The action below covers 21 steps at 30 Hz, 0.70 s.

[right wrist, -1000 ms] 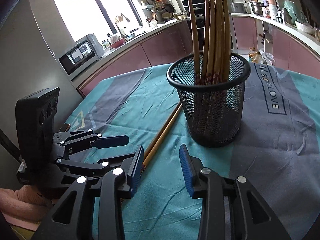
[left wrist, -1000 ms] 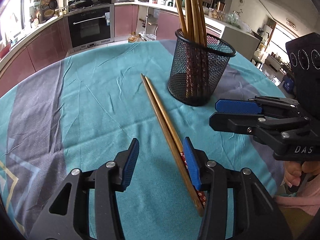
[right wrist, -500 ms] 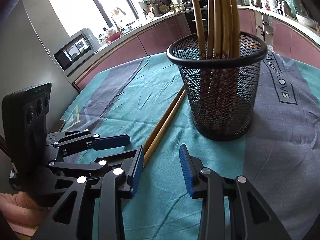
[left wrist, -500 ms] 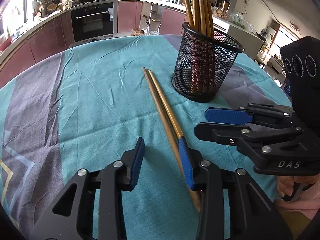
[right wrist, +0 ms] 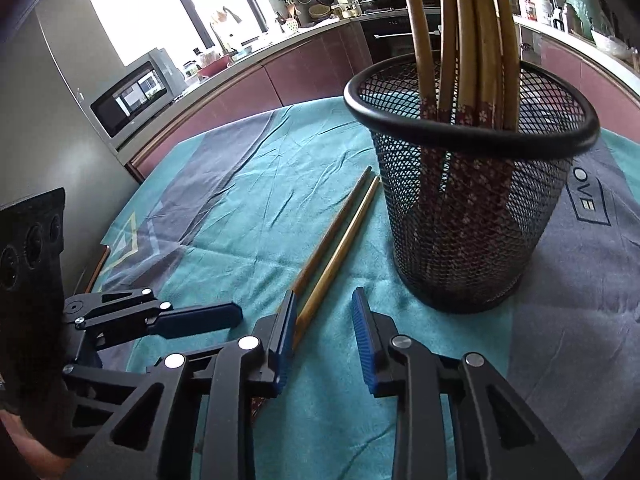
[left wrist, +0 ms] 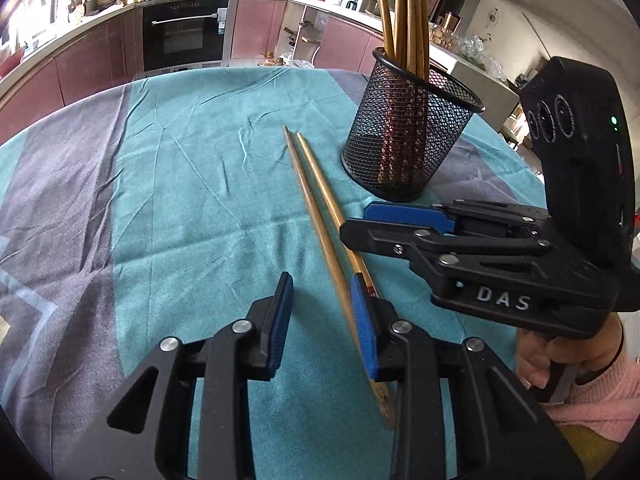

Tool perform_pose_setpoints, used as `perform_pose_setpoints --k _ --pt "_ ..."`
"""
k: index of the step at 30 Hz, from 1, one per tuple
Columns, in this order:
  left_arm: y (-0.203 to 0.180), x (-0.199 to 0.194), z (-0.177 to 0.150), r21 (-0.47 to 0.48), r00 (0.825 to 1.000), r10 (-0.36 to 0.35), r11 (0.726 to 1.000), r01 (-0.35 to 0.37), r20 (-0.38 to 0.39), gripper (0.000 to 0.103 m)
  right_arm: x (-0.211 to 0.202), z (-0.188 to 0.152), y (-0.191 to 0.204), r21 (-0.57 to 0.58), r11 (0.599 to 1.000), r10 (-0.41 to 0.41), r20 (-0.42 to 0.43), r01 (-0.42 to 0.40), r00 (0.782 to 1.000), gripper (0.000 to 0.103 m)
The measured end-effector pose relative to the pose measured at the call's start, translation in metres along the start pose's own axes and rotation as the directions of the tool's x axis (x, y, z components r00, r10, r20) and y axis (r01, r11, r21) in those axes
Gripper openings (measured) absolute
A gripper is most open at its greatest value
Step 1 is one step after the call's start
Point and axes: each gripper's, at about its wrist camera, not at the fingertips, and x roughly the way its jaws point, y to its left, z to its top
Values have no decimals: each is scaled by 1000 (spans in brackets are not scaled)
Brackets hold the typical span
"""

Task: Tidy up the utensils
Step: 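Close the left gripper on one loose chopstick while the right gripper closes on the other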

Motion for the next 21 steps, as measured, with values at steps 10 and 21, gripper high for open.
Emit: perform_pose_setpoints --k 10,21 --pt "-4 0 -3 5 999 -45 999 45 -19 19 -2 1 2 -61 995 -82 -30 80 996 19" --pt "7 -1 24 0 1000 -17 1000 17 24 19 -1 3 -2 -59 993 -104 -36 102 994 17"
